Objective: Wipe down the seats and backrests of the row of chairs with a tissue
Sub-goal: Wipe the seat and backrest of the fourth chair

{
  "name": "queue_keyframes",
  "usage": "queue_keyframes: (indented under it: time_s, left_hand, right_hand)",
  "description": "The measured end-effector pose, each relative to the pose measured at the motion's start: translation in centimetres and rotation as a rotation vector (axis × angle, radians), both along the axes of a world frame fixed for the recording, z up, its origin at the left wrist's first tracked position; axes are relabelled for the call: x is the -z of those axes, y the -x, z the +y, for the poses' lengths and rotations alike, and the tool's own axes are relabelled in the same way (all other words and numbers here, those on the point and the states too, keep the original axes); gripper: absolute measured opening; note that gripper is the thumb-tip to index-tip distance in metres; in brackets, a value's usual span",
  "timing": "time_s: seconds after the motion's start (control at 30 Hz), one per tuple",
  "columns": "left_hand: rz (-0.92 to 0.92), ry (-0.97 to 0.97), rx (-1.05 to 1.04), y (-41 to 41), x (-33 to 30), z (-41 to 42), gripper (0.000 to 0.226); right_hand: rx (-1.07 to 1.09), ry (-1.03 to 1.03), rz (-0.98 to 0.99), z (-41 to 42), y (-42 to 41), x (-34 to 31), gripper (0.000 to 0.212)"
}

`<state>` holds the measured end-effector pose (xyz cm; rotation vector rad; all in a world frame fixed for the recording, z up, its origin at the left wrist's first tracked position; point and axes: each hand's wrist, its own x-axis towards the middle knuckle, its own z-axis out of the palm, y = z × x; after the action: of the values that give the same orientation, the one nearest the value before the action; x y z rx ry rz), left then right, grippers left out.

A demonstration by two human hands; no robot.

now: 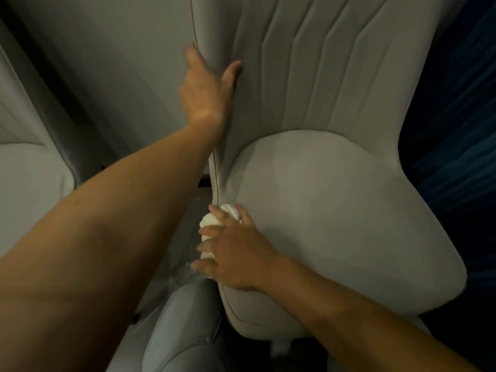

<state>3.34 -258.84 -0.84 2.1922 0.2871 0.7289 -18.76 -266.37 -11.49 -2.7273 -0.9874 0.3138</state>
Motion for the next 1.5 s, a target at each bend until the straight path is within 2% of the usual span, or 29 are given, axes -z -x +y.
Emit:
queue_keyframes:
  time_s: [0.1, 0.23, 0.3, 0.4, 0.5, 0.53, 0.63, 0.73, 0.8, 0.9, 0.97, 1.07, 1.33, 1.4, 1.5]
  left_hand:
    - [-0.04, -0.064, -0.016, 0.2, 0.2, 0.2, 0.08]
    - [-0.055, -0.122, -0.015, 0.3, 0.3, 0.4, 0.071]
    - [-0.052, -0.129, -0.029, 0.2, 0.4, 0.2, 0.069]
    - [-0.065, -0.15, -0.059, 0.0, 0.5, 0.4, 0.071]
    - [-0.083, -0.149, -0.05, -0.4, 0.8, 0.6, 0.073]
    - [-0.079, -0.146, -0.038, -0.6, 0.9, 0.7, 0.072]
    - [-0.083, -0.155, -0.033, -0.6, 1.1, 0.8, 0.072]
    - [-0.109, -0.162, -0.042, -0.5, 1.2, 0.7, 0.075]
    - [-0.099, -0.156, -0.043, -0.6, 1.1, 0.6, 0.076]
    - [-0.088, -0.144, -0.051, -0.8, 1.2, 0.6, 0.073]
    - [-0.062, -0.133, -0.051, -1.0, 1.3, 0.4, 0.073]
    - [-0.026, -0.13, -0.055, -0.8, 1.1, 0.3, 0.072]
    - [0.062, -0.061, 0.091, 0.6, 0.5, 0.9, 0.058]
    - [0.144, -0.039, 0.124, 1.5, 1.5, 1.4, 0.055]
    - [0.251, 0.034, 0.14, 2.6, 3.0, 1.6, 0.055]
  right_hand:
    - [-0.07, 0.08, -0.082, 0.1, -2.3, 0.4, 0.062]
    - [-0.019, 0.134, -0.161, 0.3, -8.1, -0.3, 0.061]
    - [0.0, 0.132, -0.141, 0.4, -9.6, -0.4, 0.063]
    - [0.094, 0.042, -0.005, 1.1, -8.2, -0.9, 0.067]
    - [-0.121, 0.142, -0.023, 1.0, -3.9, -1.3, 0.097]
    - [-0.171, 0.151, -0.003, 0.7, -2.1, -1.5, 0.1]
    - [-0.273, 0.089, 0.035, -0.8, 3.4, -1.6, 0.084]
    - [-0.428, 0.109, -0.055, -3.0, 7.3, -1.5, 0.062]
    - [-0.517, 0.17, -0.112, -3.9, 7.9, -1.3, 0.053]
    - [-0.584, 0.125, -0.143, -4.2, 6.6, -0.8, 0.047]
    - [-0.53, 0.053, -0.13, -3.9, 5.0, -0.4, 0.047]
    - [-0.332, -0.009, -0.12, -3.1, 1.9, 0.1, 0.045]
    - [0.053, 0.073, -0.074, -1.9, -5.9, -0.3, 0.064]
    - [0.098, 0.05, -0.084, -2.6, -6.3, -0.2, 0.061]
    - [0.17, -0.094, -0.165, -4.8, -6.1, 0.0, 0.051]
